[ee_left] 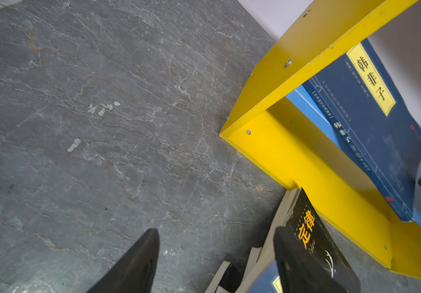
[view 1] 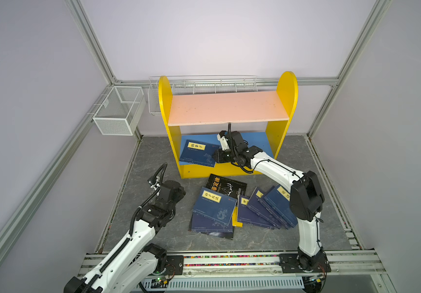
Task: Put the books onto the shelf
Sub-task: 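Open the right gripper and release the blue book on the blue shelf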
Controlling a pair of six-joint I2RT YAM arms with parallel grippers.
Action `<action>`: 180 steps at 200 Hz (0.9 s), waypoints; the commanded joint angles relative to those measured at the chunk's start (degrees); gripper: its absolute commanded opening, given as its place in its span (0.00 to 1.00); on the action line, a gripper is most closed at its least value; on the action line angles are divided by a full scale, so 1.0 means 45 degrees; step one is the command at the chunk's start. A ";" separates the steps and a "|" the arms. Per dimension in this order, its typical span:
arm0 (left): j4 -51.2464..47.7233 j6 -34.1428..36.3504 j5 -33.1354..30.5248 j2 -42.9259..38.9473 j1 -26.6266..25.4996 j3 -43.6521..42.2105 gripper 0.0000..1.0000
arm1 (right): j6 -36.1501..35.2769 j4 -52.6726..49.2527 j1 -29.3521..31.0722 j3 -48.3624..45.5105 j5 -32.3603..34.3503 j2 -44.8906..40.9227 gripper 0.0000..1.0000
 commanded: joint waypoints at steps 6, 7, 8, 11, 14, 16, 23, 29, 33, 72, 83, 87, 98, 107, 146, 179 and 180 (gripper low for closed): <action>-0.0250 0.0066 -0.0323 -0.0075 0.0083 0.0214 0.72 | 0.0090 -0.0650 -0.0544 -0.0312 0.0436 -0.0075 0.36; -0.0250 0.0056 -0.0323 -0.0078 0.0093 0.0214 0.72 | 0.0083 -0.0647 -0.0544 -0.0330 0.0426 -0.0085 0.36; -0.0250 0.0061 -0.0323 -0.0070 0.0097 0.0214 0.72 | 0.0079 -0.0646 -0.0544 -0.0339 0.0410 -0.0090 0.36; -0.0245 0.0065 -0.0323 -0.0073 0.0102 0.0214 0.72 | 0.0081 -0.0645 -0.0558 -0.0364 0.0414 -0.0094 0.36; -0.0232 0.0066 -0.0310 -0.0061 0.0085 0.0214 0.72 | 0.0086 -0.0662 -0.0572 -0.0384 0.0424 -0.0112 0.36; -0.0240 0.0056 -0.0310 -0.0042 0.0093 0.0214 0.72 | 0.0098 -0.0674 -0.0565 -0.0386 0.0422 -0.0114 0.36; -0.0240 0.0066 -0.0303 -0.0034 0.0084 0.0239 0.72 | 0.0119 -0.0702 -0.0595 -0.0434 0.0419 -0.0117 0.36; -0.0212 0.0062 -0.0294 -0.0005 0.0094 0.0233 0.72 | 0.0113 -0.0718 -0.0601 -0.0460 0.0411 -0.0114 0.36; -0.0192 0.0061 -0.0266 0.0012 0.0085 0.0233 0.72 | 0.0124 -0.0723 -0.0598 -0.0465 0.0433 -0.0096 0.36; -0.0171 0.0085 -0.0245 0.0084 0.0084 0.0272 0.72 | 0.0307 -0.0511 -0.0592 -0.0072 0.0131 0.0463 0.37; -0.0192 0.0098 -0.0245 0.0075 0.0087 0.0270 0.72 | 0.0354 -0.0460 -0.0615 0.0208 0.0162 0.0705 0.37; -0.0192 0.0103 -0.0259 0.0054 0.0084 0.0272 0.71 | 0.0316 -0.0423 -0.0632 0.0329 0.0118 0.0812 0.37; -0.0214 0.0092 -0.0263 0.0024 0.0082 0.0253 0.71 | 0.0206 -0.0347 -0.0697 0.0665 0.0063 0.1112 0.37; -0.0215 0.0124 -0.0264 0.0031 0.0091 0.0253 0.71 | 0.0123 -0.0309 -0.0776 0.0939 -0.0042 0.1348 0.37; -0.0177 0.0198 -0.0254 0.0093 0.0085 0.0292 0.70 | -0.0844 0.0332 -0.1148 0.1953 -0.1270 0.2346 0.38; -0.0079 0.0208 -0.0226 0.0225 0.0095 0.0311 0.70 | -0.1330 0.0293 -0.1267 0.3345 -0.2334 0.3420 0.39; -0.0067 0.0215 -0.0225 0.0228 0.0089 0.0311 0.70 | -0.1330 0.0293 -0.1267 0.3374 -0.2366 0.3440 0.39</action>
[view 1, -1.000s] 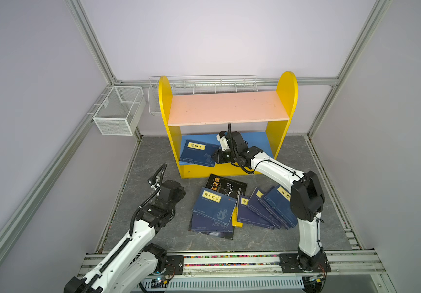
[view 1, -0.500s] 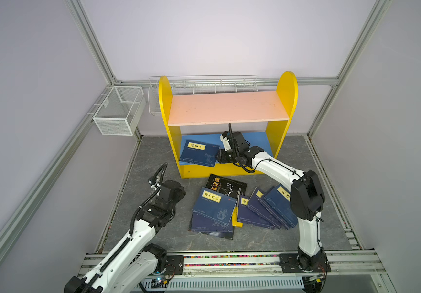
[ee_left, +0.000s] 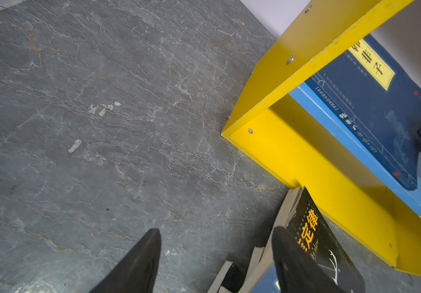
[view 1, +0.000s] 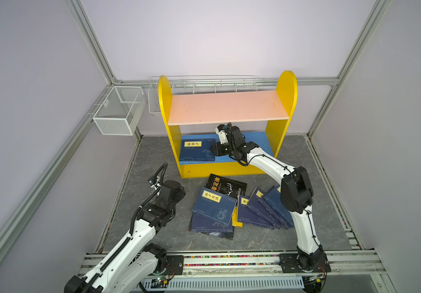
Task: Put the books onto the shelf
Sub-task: 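Open the right gripper and release the blue book on the blue shelf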
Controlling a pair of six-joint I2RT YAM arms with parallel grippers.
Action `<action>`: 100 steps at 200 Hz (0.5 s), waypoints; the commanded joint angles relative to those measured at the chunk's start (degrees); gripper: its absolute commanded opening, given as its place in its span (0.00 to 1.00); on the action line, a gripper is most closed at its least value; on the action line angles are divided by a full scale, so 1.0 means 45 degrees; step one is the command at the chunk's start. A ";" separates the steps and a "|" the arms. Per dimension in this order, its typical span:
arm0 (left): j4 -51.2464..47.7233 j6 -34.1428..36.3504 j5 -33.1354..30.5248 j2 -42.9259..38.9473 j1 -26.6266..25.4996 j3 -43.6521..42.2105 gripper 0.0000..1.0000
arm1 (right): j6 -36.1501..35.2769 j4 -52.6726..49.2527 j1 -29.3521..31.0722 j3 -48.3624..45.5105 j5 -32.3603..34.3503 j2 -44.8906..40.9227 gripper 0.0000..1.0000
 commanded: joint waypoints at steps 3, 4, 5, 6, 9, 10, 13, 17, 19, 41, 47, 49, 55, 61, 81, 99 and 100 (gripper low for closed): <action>-0.0051 0.0095 -0.0213 0.0111 0.0096 0.0311 0.70 | -0.0155 -0.0727 -0.0591 0.0869 -0.1666 0.1187 0.39; -0.0045 0.0100 -0.0199 0.0120 0.0099 0.0311 0.70 | -0.0145 -0.0718 -0.0591 0.0890 -0.1704 0.1207 0.39; -0.0033 0.0113 -0.0193 0.0124 0.0101 0.0321 0.70 | -0.0141 -0.0703 -0.0591 0.0901 -0.1753 0.1226 0.39; -0.0026 0.0119 -0.0180 0.0136 0.0092 0.0316 0.70 | -0.0119 -0.0696 -0.0591 0.0916 -0.1787 0.1255 0.39; 0.0011 0.0178 -0.0151 0.0164 0.0091 0.0312 0.70 | -0.0055 -0.0633 -0.0576 0.0956 -0.1917 0.1291 0.40; 0.0025 0.0210 -0.0139 0.0166 0.0087 0.0321 0.70 | -0.0027 -0.0622 -0.0574 0.0963 -0.1947 0.1298 0.40; 0.0088 0.0326 -0.0102 0.0185 0.0093 0.0339 0.70 | 0.0049 -0.0546 -0.0562 0.0959 -0.2066 0.1325 0.40; 0.0164 0.0513 -0.0053 0.0231 0.0088 0.0379 0.70 | 0.0138 -0.0455 -0.0550 0.0936 -0.2181 0.1364 0.40; 0.0163 0.0613 -0.0035 0.0267 0.0084 0.0411 0.70 | 0.0197 -0.0415 -0.0551 0.0932 -0.2233 0.1363 0.40; -0.0516 0.1533 0.0051 0.0763 0.0075 0.1023 0.71 | 0.0326 -0.0327 -0.0363 0.0662 -0.1970 0.1163 0.42; -0.0639 0.1869 0.0203 0.0893 0.0084 0.1151 0.71 | 0.0386 -0.0238 -0.0340 0.0408 -0.1729 0.0956 0.44; -0.0678 0.1987 0.0258 0.0935 0.0083 0.1195 0.71 | 0.0415 -0.0180 -0.0338 0.0312 -0.1661 0.0871 0.45; -0.0780 0.2301 0.0424 0.1056 0.0073 0.1293 0.71 | 0.0544 0.0149 -0.0337 -0.0194 -0.1433 0.0539 0.48; -0.0863 0.2585 0.0579 0.1158 0.0081 0.1369 0.71 | 0.0702 0.0642 -0.0347 -0.0812 -0.1100 0.0135 0.52; -0.1091 0.3119 0.0912 0.1364 0.0083 0.1502 0.72 | 0.1003 0.2089 -0.0332 -0.2719 0.0269 -0.1366 0.65; -0.0724 0.3240 0.0938 0.1362 0.0083 0.1458 0.73 | 0.1247 0.2580 -0.0337 -0.4036 0.1609 -0.2560 0.71; -0.0685 0.3235 0.0923 0.1371 0.0083 0.1461 0.73 | 0.1269 0.2629 -0.0337 -0.4111 0.1681 -0.2560 0.72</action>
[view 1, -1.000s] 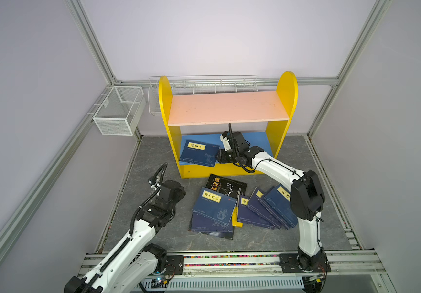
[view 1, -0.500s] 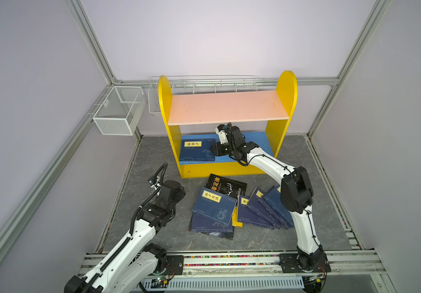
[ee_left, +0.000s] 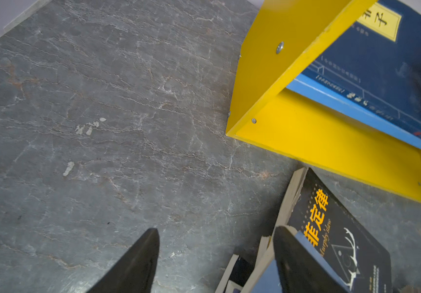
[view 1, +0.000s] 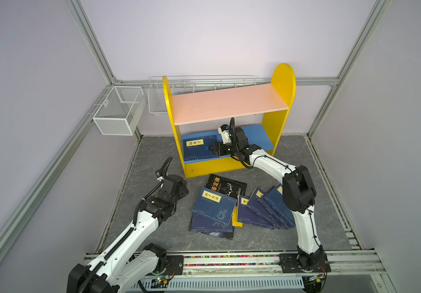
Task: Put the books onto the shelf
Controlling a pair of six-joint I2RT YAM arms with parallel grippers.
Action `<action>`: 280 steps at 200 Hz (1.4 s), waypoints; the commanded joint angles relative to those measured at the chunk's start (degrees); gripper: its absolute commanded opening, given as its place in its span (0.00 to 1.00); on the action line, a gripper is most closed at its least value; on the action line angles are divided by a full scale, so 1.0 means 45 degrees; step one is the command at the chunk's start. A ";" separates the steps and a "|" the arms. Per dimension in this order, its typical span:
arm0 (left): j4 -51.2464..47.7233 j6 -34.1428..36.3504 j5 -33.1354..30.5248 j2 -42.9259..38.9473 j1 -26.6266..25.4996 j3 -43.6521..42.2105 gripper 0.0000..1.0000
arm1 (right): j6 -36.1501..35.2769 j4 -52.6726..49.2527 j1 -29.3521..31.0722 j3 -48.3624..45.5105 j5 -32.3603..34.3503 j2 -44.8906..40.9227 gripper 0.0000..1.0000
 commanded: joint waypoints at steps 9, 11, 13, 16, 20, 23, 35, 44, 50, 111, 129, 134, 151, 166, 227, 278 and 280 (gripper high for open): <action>0.0075 0.0735 0.0159 0.0087 0.0078 0.0303 0.73 | 0.0815 0.0893 -0.0059 -0.2418 0.2575 -0.2060 0.72; 0.0156 0.0705 0.0164 0.0102 0.0081 0.0314 0.73 | 0.0879 0.0981 -0.0070 -0.2588 0.2676 -0.2200 0.72; 0.0269 0.0697 0.0151 0.0120 0.0082 0.0326 0.73 | 0.0929 0.1067 -0.0092 -0.2743 0.2760 -0.2362 0.72; 0.0418 0.0717 0.0141 0.0145 0.0083 0.0331 0.73 | 0.1000 0.1127 -0.0088 -0.2948 0.2864 -0.2495 0.72; 0.0646 0.0718 0.0125 0.0172 0.0096 0.0370 0.74 | 0.1161 0.1245 -0.0097 -0.3381 0.3075 -0.2848 0.72; 0.0788 0.0729 0.0077 0.0234 0.0094 0.0417 0.74 | 0.1249 0.1329 -0.0109 -0.3619 0.3187 -0.3079 0.72; 0.1206 0.0622 -0.0103 0.0537 0.0217 0.0746 0.74 | 0.1448 0.1476 -0.0124 -0.4400 0.3635 -0.3885 0.72; 0.1504 0.0667 0.0025 0.0836 0.0451 0.1071 0.74 | 0.1496 0.1448 -0.0144 -0.5021 0.4163 -0.4478 0.72; 0.1688 0.0704 0.0136 0.1064 0.0659 0.1343 0.74 | 0.1498 0.1310 -0.0149 -0.5348 0.4720 -0.4907 0.71; 0.2741 0.1648 0.0209 0.3160 0.1677 0.3657 0.74 | 0.0057 -0.0487 -0.1362 -0.6803 0.7555 -0.7904 0.83; 0.3025 0.1846 0.0476 0.3691 0.1716 0.4011 0.74 | -0.0494 -0.0923 -0.1855 -0.6704 0.7665 -0.8141 0.89; 0.3083 0.1861 0.0486 0.3820 0.1728 0.4089 0.74 | -0.0567 -0.0954 -0.2047 -0.6729 0.7590 -0.8191 0.89; 0.3158 0.1894 0.0481 0.4297 0.1781 0.4409 0.75 | -0.0506 -0.1156 -0.2770 -0.6720 0.6953 -0.8316 0.89; 0.3270 0.1925 0.0406 0.4662 0.1861 0.4685 0.75 | -0.0380 -0.1268 -0.3245 -0.6703 0.6371 -0.8450 0.88; 0.3084 0.2121 0.0256 0.6039 0.2961 0.6078 0.72 | -0.0250 -0.1180 -0.3342 -0.7711 0.6312 -0.9498 0.86; 0.2773 0.3418 0.0100 0.7585 0.3325 0.8199 0.72 | -0.0084 -0.1351 -0.3326 -0.8230 0.5819 -1.0000 0.85; 0.2749 0.3470 0.0067 0.7665 0.3325 0.8284 0.72 | -0.0083 -0.1333 -0.3323 -0.8250 0.5772 -1.0030 0.85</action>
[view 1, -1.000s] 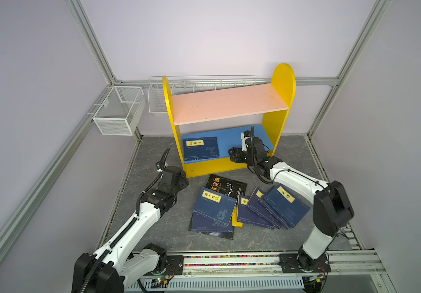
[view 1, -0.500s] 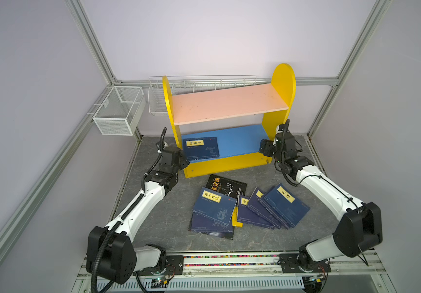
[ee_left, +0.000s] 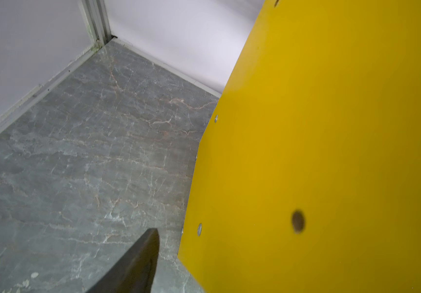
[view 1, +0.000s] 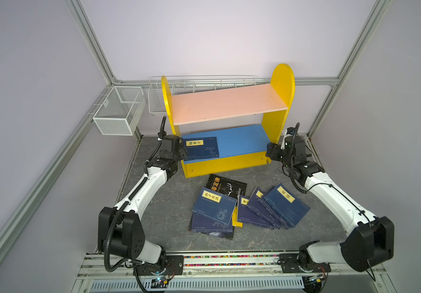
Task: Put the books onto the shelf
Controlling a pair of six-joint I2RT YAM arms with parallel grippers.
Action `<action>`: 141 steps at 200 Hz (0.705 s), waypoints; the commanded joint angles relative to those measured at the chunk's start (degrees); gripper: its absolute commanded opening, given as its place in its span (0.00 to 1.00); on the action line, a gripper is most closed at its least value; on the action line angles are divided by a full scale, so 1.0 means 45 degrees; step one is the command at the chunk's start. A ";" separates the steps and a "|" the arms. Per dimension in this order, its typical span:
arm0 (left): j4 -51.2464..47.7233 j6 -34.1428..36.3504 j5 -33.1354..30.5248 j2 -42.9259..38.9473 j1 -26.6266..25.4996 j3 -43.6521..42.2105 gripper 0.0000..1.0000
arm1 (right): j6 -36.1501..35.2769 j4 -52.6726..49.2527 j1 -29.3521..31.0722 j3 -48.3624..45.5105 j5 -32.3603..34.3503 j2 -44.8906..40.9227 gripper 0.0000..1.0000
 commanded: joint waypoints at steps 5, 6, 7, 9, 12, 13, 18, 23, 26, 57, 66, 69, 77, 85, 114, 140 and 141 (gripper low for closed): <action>0.0210 0.0714 -0.1273 0.0885 0.0760 0.1515 0.72 | 0.0072 -0.0107 0.0068 -0.0420 -0.0573 -0.0375 0.85; 0.0205 0.0759 -0.1274 0.0939 0.0763 0.1565 0.72 | 0.0072 -0.0095 0.0063 -0.0439 -0.0593 -0.0387 0.85; 0.0193 0.0781 -0.1274 0.0966 0.0764 0.1609 0.73 | 0.0072 -0.0089 0.0061 -0.0458 -0.0613 -0.0402 0.85; 0.0189 0.0836 -0.1269 0.1020 0.0789 0.1696 0.72 | 0.0072 -0.0109 0.0074 -0.0482 -0.0642 -0.0424 0.84; 0.0160 0.0941 -0.1283 0.1133 0.0803 0.1849 0.73 | 0.0072 -0.0113 0.0109 -0.0531 -0.0678 -0.0448 0.84; 0.0151 0.0970 -0.1288 0.1161 0.0813 0.1898 0.72 | 0.0072 -0.0118 0.0123 -0.0543 -0.0685 -0.0462 0.84; 0.0078 0.1125 -0.1336 0.1320 0.0852 0.2177 0.73 | 0.0076 -0.0121 0.0173 -0.0605 -0.0718 -0.0529 0.84; 0.0011 0.1266 -0.1404 0.1489 0.0880 0.2406 0.73 | 0.0055 -0.0152 0.0225 -0.0701 -0.0730 -0.0585 0.84; -0.0052 0.1329 -0.1422 0.1558 0.0909 0.2538 0.73 | 0.0043 -0.0180 0.0262 -0.0742 -0.0730 -0.0622 0.84; -0.0166 0.1542 -0.1549 0.1988 0.1034 0.3149 0.72 | 0.0067 -0.0205 0.0441 -0.1354 -0.0480 -0.1182 0.84; -0.0091 0.1611 -0.1600 0.2004 0.1075 0.3170 0.72 | 0.0104 -0.0049 0.0431 -0.1620 -0.0110 -0.1413 0.84; -0.0080 0.1622 -0.1671 0.1998 0.1092 0.3200 0.72 | 0.0125 -0.0001 0.0430 -0.1670 0.0053 -0.1497 0.84; -0.0148 0.1597 -0.1826 0.1981 0.1116 0.3256 0.72 | 0.0142 0.0069 0.0394 -0.1775 0.0375 -0.1676 0.85; -0.0164 0.1566 -0.1907 0.1897 0.1136 0.3263 0.72 | -0.0024 0.0147 0.0308 -0.1751 0.0608 -0.1760 0.85; 0.0288 0.1223 -0.1221 0.1395 0.1117 0.2567 0.72 | -0.0978 0.0329 -0.0275 -0.1041 0.0881 -0.1227 0.87; 0.0623 0.0903 -0.0539 0.0806 0.1059 0.1700 0.72 | -0.1600 0.1352 -0.1058 -0.0289 -0.0064 -0.0223 0.87; 0.0656 0.0902 -0.0496 0.0782 0.1049 0.1667 0.72 | -0.1633 0.1377 -0.1086 -0.0237 -0.0114 -0.0194 0.87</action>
